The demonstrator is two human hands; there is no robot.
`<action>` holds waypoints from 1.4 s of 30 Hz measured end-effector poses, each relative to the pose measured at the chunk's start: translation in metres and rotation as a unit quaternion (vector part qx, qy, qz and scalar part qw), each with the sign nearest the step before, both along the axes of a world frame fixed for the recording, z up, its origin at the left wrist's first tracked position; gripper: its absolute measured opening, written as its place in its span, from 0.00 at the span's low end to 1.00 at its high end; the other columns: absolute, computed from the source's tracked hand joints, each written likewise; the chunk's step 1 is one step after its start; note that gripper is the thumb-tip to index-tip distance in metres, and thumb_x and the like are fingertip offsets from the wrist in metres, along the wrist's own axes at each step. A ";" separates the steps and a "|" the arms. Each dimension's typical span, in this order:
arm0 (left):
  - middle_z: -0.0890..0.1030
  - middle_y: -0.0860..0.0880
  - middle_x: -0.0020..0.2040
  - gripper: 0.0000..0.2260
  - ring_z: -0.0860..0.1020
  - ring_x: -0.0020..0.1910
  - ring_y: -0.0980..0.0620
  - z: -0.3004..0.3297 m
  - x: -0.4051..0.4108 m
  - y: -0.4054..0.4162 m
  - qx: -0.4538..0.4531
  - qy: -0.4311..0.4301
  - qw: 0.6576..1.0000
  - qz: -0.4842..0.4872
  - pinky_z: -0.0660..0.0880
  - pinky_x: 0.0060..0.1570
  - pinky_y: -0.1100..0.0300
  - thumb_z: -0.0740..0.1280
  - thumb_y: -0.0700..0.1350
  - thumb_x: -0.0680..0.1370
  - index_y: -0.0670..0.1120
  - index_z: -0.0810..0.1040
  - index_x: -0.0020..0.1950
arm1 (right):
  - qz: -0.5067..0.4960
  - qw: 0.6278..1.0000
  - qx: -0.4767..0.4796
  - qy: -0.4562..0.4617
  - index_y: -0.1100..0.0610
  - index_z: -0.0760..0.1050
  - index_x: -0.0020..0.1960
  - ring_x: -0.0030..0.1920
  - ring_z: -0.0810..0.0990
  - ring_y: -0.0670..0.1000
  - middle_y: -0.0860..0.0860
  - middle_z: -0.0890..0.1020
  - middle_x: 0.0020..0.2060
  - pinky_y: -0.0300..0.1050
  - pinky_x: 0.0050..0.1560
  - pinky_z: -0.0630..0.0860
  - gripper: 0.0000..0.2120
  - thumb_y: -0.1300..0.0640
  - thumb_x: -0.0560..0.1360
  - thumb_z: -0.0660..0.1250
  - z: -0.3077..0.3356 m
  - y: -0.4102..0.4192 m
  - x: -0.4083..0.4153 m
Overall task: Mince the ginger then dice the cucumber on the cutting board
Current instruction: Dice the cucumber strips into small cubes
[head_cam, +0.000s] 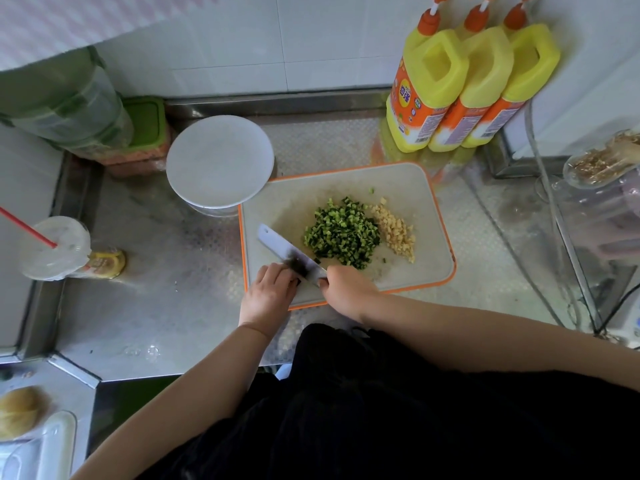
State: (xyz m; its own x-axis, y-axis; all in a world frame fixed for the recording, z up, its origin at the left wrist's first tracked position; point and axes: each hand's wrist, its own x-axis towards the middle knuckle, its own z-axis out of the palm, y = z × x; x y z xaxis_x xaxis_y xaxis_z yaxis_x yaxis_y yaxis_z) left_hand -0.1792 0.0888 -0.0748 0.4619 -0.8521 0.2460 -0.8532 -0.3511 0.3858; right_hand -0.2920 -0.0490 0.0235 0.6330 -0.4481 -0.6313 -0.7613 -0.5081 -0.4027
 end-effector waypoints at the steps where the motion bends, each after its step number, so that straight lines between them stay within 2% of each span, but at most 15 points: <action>1: 0.77 0.45 0.44 0.11 0.73 0.44 0.45 0.000 0.001 0.001 0.002 0.001 1.000 -0.003 0.77 0.31 0.49 0.61 0.46 0.78 0.41 0.78 0.42 | -0.009 1.000 -0.002 -0.003 0.60 0.72 0.49 0.46 0.77 0.60 0.57 0.77 0.42 0.47 0.40 0.68 0.12 0.53 0.81 0.57 0.001 -0.002 -0.001; 4: 0.76 0.45 0.44 0.12 0.73 0.45 0.45 0.001 0.001 0.001 0.005 0.011 1.000 0.000 0.77 0.32 0.49 0.61 0.47 0.78 0.41 0.78 0.42 | -0.011 1.000 -0.017 -0.001 0.58 0.67 0.45 0.40 0.74 0.57 0.53 0.73 0.38 0.47 0.39 0.67 0.11 0.52 0.82 0.55 0.004 -0.007 -0.003; 9: 0.76 0.45 0.46 0.11 0.74 0.47 0.43 0.009 0.000 0.007 -0.016 0.050 0.999 0.015 0.78 0.37 0.51 0.61 0.47 0.77 0.42 0.78 0.45 | 0.025 0.999 -0.012 -0.018 0.57 0.65 0.42 0.39 0.72 0.55 0.51 0.70 0.35 0.45 0.34 0.63 0.13 0.52 0.82 0.54 0.008 0.000 -0.009; 11: 0.76 0.45 0.46 0.10 0.73 0.47 0.45 0.010 0.000 0.011 -0.019 0.048 0.999 0.004 0.77 0.37 0.51 0.61 0.47 0.77 0.42 0.78 0.45 | 0.042 0.999 -0.012 -0.021 0.58 0.66 0.42 0.40 0.73 0.56 0.53 0.73 0.37 0.45 0.35 0.63 0.13 0.52 0.82 0.54 0.011 0.006 -0.010; 13: 0.76 0.46 0.45 0.10 0.71 0.46 0.47 0.009 -0.001 0.012 -0.016 0.042 0.999 -0.005 0.77 0.35 0.51 0.61 0.47 0.77 0.42 0.78 0.44 | 0.054 0.998 -0.028 -0.019 0.59 0.71 0.48 0.44 0.76 0.58 0.57 0.77 0.43 0.46 0.38 0.65 0.13 0.52 0.82 0.53 0.013 0.011 -0.009; 16: 0.76 0.46 0.44 0.11 0.71 0.46 0.46 0.008 0.000 0.010 -0.008 0.043 0.999 0.004 0.77 0.32 0.50 0.61 0.47 0.77 0.42 0.79 0.44 | 0.059 0.998 -0.038 0.000 0.61 0.72 0.54 0.50 0.78 0.60 0.58 0.79 0.50 0.46 0.41 0.67 0.12 0.54 0.82 0.54 0.008 0.016 -0.005; 20: 0.76 0.45 0.42 0.10 0.71 0.44 0.46 0.004 -0.002 0.009 -0.008 0.022 1.000 0.006 0.76 0.30 0.51 0.62 0.46 0.77 0.41 0.77 0.42 | 0.064 0.997 -0.044 0.013 0.61 0.72 0.53 0.50 0.78 0.60 0.58 0.79 0.50 0.46 0.41 0.67 0.08 0.59 0.81 0.56 0.001 0.019 -0.001; 25: 0.76 0.46 0.43 0.09 0.71 0.44 0.47 0.002 -0.003 0.009 -0.008 0.004 1.000 0.006 0.76 0.28 0.51 0.61 0.45 0.78 0.42 0.77 0.43 | 0.029 0.999 -0.014 0.000 0.61 0.73 0.52 0.49 0.78 0.60 0.59 0.79 0.49 0.46 0.41 0.67 0.14 0.51 0.81 0.56 -0.006 0.010 0.002; 27: 0.76 0.46 0.44 0.10 0.72 0.45 0.47 0.004 -0.003 0.009 -0.001 0.005 1.000 0.005 0.76 0.28 0.51 0.61 0.46 0.78 0.42 0.78 0.43 | -0.001 1.000 -0.012 -0.004 0.62 0.73 0.52 0.50 0.78 0.61 0.59 0.79 0.49 0.45 0.41 0.67 0.15 0.50 0.81 0.56 -0.006 0.006 0.002; 31: 0.77 0.46 0.46 0.10 0.74 0.49 0.46 0.012 -0.003 0.012 -0.011 0.037 0.999 0.005 0.78 0.36 0.52 0.61 0.47 0.78 0.42 0.78 0.44 | -0.026 0.999 -0.024 -0.016 0.59 0.70 0.48 0.46 0.78 0.61 0.55 0.76 0.40 0.48 0.38 0.67 0.13 0.50 0.82 0.55 -0.001 -0.005 -0.002; 33: 0.77 0.45 0.48 0.09 0.74 0.51 0.44 0.012 -0.003 0.016 -0.019 0.034 0.999 -0.006 0.78 0.45 0.51 0.63 0.47 0.77 0.42 0.79 0.46 | -0.005 0.999 -0.027 -0.018 0.61 0.71 0.49 0.46 0.78 0.60 0.56 0.77 0.42 0.47 0.39 0.67 0.14 0.50 0.82 0.55 0.003 -0.002 -0.006; 35: 0.77 0.45 0.49 0.10 0.74 0.51 0.43 0.013 -0.003 0.018 -0.009 0.030 0.999 -0.012 0.77 0.48 0.50 0.64 0.48 0.75 0.42 0.79 0.47 | 0.025 0.999 -0.023 -0.025 0.60 0.71 0.49 0.46 0.78 0.59 0.57 0.78 0.43 0.46 0.39 0.66 0.14 0.51 0.82 0.55 0.007 0.006 -0.008; 38: 0.77 0.46 0.48 0.09 0.72 0.48 0.45 0.014 -0.002 0.016 0.003 0.045 0.999 -0.007 0.78 0.43 0.51 0.63 0.47 0.74 0.43 0.78 0.47 | 0.059 0.997 -0.035 -0.030 0.58 0.69 0.46 0.45 0.77 0.58 0.57 0.78 0.44 0.46 0.38 0.65 0.11 0.51 0.82 0.55 0.010 0.014 -0.008; 42: 0.76 0.47 0.46 0.09 0.72 0.46 0.46 0.015 -0.003 0.014 0.006 0.062 0.998 0.006 0.77 0.36 0.51 0.62 0.46 0.75 0.43 0.79 0.45 | 0.064 0.997 -0.046 -0.010 0.61 0.72 0.53 0.49 0.78 0.60 0.58 0.79 0.49 0.46 0.40 0.66 0.13 0.52 0.82 0.54 0.005 0.016 -0.007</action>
State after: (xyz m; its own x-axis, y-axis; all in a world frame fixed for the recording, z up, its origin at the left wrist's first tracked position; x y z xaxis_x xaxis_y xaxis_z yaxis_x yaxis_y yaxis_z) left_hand -0.1827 0.1030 -0.0600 0.4975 -0.8493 0.1765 -0.7953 -0.3654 0.4837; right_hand -0.2988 -0.0326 0.0285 0.7008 -0.4189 -0.5773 -0.6803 -0.6358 -0.3645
